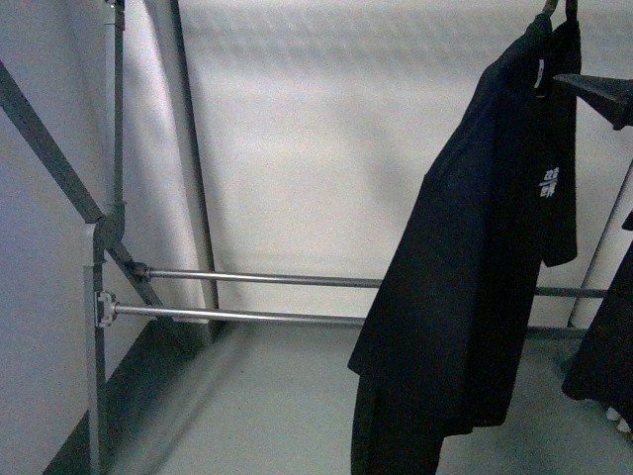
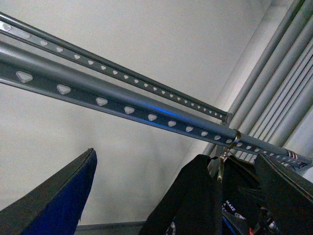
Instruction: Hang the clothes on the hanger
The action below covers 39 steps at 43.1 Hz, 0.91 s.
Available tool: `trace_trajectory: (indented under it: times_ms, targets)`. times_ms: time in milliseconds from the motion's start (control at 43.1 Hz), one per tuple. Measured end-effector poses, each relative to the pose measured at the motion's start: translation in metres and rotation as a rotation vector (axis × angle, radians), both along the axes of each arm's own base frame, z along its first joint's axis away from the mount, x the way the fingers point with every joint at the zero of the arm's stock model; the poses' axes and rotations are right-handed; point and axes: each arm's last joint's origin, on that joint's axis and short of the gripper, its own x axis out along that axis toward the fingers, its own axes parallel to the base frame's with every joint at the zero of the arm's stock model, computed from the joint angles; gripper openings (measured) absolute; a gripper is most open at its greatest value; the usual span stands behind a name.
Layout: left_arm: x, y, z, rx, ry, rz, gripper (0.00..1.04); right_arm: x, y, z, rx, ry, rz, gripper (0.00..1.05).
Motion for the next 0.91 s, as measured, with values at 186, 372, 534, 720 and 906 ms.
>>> trace_trajectory:
  times_ms: [186,372,534,720,906]
  targets:
    - [0.0,0.0,0.0,0.0,0.0,0.0,0.98,-0.026,-0.007,-0.001,-0.124,0.003,-0.124,0.97]
    - [0.0,0.0,0.0,0.0,0.0,0.0,0.98,-0.071,-0.001,-0.011,-0.445,-0.09,-0.339,0.97]
    - [0.0,0.0,0.0,0.0,0.0,0.0,0.98,-0.136,0.02,-0.004,-0.745,-0.282,-0.496,0.97]
    - [0.0,0.0,0.0,0.0,0.0,0.0,0.98,-0.226,0.054,-0.013,-0.902,-0.342,-0.565,0.97]
    - [0.0,0.0,0.0,0.0,0.0,0.0,0.98,-0.334,0.09,-0.032,-1.101,-0.385,-0.68,0.94]
